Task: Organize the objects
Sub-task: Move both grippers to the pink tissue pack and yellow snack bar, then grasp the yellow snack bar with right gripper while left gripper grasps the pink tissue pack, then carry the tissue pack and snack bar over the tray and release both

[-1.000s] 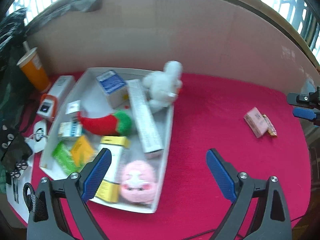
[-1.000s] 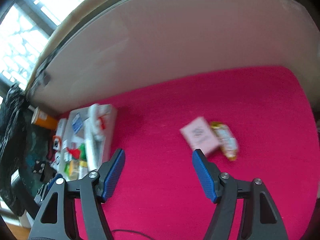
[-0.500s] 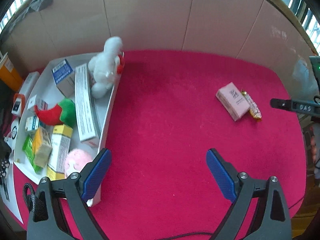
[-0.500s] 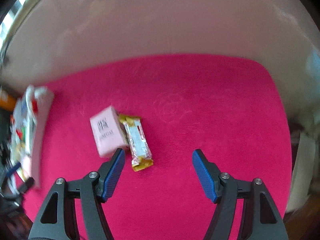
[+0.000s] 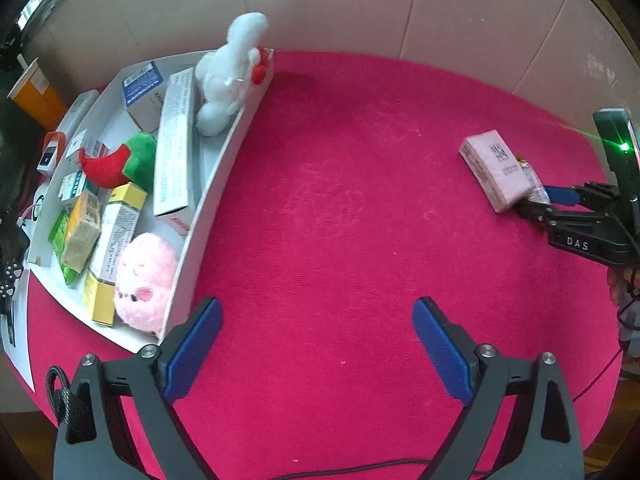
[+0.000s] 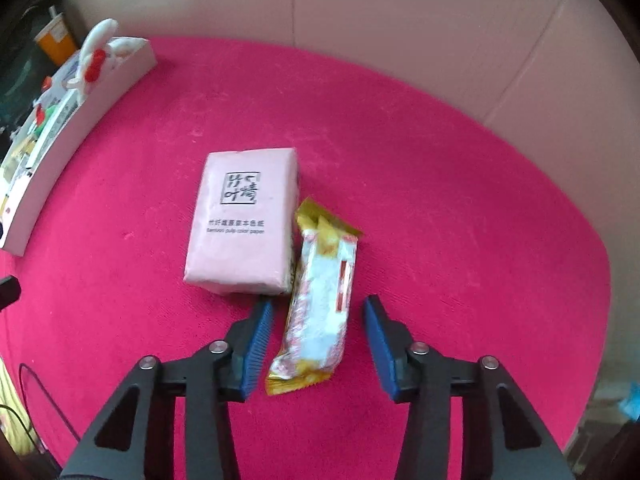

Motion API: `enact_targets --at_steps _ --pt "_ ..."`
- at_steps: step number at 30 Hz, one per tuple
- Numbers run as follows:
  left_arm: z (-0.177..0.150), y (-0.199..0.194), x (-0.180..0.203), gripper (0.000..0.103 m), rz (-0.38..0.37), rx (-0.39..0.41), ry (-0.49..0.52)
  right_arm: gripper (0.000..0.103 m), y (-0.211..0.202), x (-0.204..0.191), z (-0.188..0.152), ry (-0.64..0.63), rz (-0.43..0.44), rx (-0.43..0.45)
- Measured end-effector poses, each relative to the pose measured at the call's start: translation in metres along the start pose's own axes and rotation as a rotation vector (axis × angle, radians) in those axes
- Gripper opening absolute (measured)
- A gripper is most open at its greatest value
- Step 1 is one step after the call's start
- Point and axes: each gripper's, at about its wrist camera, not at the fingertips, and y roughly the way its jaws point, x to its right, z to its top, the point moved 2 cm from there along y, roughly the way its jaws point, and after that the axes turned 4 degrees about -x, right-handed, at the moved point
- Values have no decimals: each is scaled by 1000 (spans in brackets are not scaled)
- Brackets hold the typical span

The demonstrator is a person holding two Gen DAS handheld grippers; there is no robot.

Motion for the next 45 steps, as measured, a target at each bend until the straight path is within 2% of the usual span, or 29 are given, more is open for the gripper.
enact_targets --at_steps 1,2,4,10,14,17,21,23,25,27,29,30,33,45 --pt "3 1 6 95 2 -5 2 39 -1 0 1 -5 6 8" --pt "5 1 9 95 1 -8 3 27 -2 2 0 -7 13 13" --pt "16 4 23 95 -23 -16 0 24 -6 10 -3 20 45 18" --pt "57 18 76 95 -139 -18 -43 23 -34 57 -43 248 155 65" --pt "81 33 106 95 -134 -2 -76 23 -56 82 -71 363 177 93" --pt "93 45 124 95 -160 -16 -110 24 -68 92 -89 415 181 102" --pt "101 65 142 95 -114 -36 -107 24 -69 104 -108 465 179 106" --pt "102 75 144 95 -80 -62 -111 24 -72 109 -110 483 180 110" --pt "101 76 144 95 -58 -51 -96 24 -76 110 -110 492 184 119" --pt "98 74 144 85 -42 -46 -67 24 -79 109 -110 495 192 128" --pt "94 69 141 56 -11 -24 -38 24 -86 112 -111 493 199 140" --pt "93 66 139 51 -11 -18 -25 24 -88 110 -108 488 202 147" --pt "87 58 132 49 -49 -13 19 24 -94 102 -98 469 209 162" --pt "46 -17 82 49 -119 145 107 24 -113 39 -67 358 220 181"
